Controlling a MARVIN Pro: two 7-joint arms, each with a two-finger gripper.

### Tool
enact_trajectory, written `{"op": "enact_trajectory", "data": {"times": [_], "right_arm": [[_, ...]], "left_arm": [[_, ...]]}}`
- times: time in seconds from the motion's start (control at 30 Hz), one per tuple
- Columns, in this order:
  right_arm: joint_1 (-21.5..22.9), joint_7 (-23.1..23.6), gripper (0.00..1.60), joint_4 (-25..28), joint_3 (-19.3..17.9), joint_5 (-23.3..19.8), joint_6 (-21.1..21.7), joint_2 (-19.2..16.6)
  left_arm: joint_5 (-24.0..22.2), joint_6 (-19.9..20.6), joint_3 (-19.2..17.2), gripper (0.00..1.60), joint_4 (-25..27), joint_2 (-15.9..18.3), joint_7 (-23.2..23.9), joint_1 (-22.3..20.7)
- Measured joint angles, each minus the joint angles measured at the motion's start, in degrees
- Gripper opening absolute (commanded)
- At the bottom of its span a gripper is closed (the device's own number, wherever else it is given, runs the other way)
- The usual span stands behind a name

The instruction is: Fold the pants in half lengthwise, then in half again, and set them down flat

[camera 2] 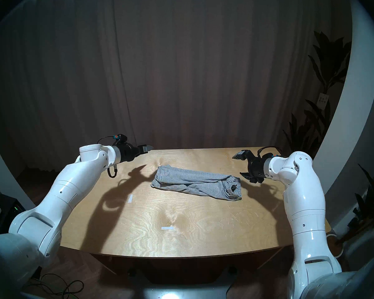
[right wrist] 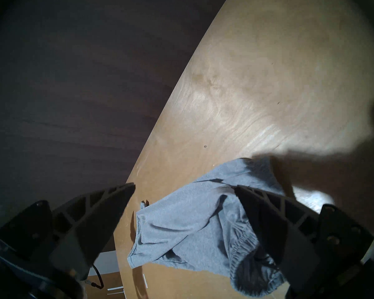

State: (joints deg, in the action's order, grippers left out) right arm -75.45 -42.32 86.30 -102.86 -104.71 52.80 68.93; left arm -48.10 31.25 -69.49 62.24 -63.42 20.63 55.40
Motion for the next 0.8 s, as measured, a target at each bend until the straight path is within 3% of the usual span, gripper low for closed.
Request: {"op": "enact_trajectory", "data": {"times": [0.33,0.8], "right_arm": [[-6.56,-5.14,1.60,4.69,-5.62,-3.64,1.87,-1.69],[-16.08,-7.57,1.60,11.79,-7.87,-11.35,2.23,0.05]], "left_arm": [[-2.68,-0.28,-3.66,1.60,6.90,3.00,0.66,6.64],[-6.70,-1.61,-9.76,1.60,17.20,4.71,-2.24,17.38]]}}
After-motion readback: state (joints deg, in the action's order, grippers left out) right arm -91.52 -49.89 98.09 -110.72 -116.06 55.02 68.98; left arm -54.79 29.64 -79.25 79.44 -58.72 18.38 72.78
